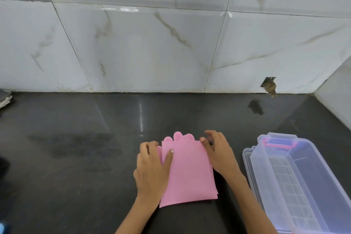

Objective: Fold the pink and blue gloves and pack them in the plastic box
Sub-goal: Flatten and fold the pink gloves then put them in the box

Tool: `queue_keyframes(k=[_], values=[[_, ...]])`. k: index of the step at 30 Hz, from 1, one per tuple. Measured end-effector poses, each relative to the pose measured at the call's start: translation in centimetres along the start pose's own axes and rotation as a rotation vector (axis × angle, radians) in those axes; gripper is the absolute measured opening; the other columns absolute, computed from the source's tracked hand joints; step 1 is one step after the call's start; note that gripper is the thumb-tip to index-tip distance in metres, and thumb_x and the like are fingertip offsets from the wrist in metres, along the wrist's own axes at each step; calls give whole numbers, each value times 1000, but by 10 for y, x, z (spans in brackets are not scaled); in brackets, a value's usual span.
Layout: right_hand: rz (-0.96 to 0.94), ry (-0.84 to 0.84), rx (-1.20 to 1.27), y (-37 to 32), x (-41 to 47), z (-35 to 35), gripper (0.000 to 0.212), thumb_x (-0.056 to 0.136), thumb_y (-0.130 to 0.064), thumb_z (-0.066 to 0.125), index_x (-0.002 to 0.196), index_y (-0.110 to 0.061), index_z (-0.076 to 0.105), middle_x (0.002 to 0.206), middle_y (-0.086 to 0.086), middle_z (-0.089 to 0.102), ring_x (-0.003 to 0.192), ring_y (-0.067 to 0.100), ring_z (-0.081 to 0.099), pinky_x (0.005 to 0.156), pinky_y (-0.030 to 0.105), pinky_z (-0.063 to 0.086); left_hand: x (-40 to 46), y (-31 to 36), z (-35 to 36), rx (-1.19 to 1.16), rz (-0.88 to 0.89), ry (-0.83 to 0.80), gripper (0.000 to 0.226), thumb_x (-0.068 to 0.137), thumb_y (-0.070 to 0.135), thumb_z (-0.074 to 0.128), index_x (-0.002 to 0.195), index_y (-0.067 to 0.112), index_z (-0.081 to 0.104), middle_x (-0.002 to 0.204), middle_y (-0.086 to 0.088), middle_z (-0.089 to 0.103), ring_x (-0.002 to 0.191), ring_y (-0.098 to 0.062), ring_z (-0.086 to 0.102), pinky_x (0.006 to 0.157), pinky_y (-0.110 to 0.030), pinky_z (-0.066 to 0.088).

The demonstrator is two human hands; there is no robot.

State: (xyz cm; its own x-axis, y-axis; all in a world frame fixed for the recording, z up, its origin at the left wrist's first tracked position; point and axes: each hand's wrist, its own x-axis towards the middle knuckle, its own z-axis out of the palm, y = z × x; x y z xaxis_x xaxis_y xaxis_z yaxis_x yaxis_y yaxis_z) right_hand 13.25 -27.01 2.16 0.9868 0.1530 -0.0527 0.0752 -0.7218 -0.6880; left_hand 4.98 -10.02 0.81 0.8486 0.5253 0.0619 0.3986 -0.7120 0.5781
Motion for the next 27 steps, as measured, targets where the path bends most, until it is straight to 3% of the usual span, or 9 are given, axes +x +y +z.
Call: queue_keyframes(k=[3,6,10,15,18,20,23,27], values=[[227,-129,54,13,-18,-11,54,92,-56,36,122,-13,51,113,4,61,92,17,60,82,34,51,-12,-5,-12,17,-258,-136,64,79,72,44,107,15,46,106,0,50,83,-23,53,64,-31,39],[252,-365,96,20,-48,-10,43,93,-48,44,119,-15,51,113,-2,62,95,13,62,83,31,54,-26,-5,-18,22,-289,-309,60,79,73,45,97,16,50,96,2,57,83,-21,57,65,-32,43],[214,-291,42,5,-64,7,29,98,-37,40,114,-13,49,106,-4,55,94,15,56,78,29,44,-29,0,-14,-80,-268,-328,46,89,57,48,98,11,45,98,-1,55,88,-24,55,71,-32,41],[195,-170,22,-17,-72,21,37,100,-42,26,76,-19,41,83,-3,52,79,19,51,70,31,36,-25,-4,-12,-262,-231,-314,34,98,42,36,90,10,41,85,1,52,82,-22,51,70,-34,37],[149,-112,87,-26,-76,27,33,100,-42,24,79,-20,37,92,0,45,77,17,49,69,31,36,-33,-7,-14,-358,-233,-235,31,99,40,34,88,12,40,84,0,52,80,-22,53,68,-35,38],[131,-171,190,-32,-79,28,31,100,-43,23,78,-22,31,88,-2,42,70,10,45,61,27,34,-39,-9,-18,-416,-247,-201,31,99,39,35,89,10,40,81,2,50,72,-15,51,61,-32,36],[117,-284,274,-37,-86,29,29,100,-45,22,94,-17,28,82,-6,43,70,6,45,56,23,34,-46,-15,-27,-506,-273,-177,29,99,35,40,97,6,40,81,3,48,70,-12,49,57,-29,35],[159,-280,467,-35,-102,28,26,100,-39,32,109,-16,26,98,-10,47,85,4,53,63,22,45,-54,-22,-36,-571,-272,-125,23,98,25,43,103,3,38,89,-1,48,85,-25,51,73,-34,40]])
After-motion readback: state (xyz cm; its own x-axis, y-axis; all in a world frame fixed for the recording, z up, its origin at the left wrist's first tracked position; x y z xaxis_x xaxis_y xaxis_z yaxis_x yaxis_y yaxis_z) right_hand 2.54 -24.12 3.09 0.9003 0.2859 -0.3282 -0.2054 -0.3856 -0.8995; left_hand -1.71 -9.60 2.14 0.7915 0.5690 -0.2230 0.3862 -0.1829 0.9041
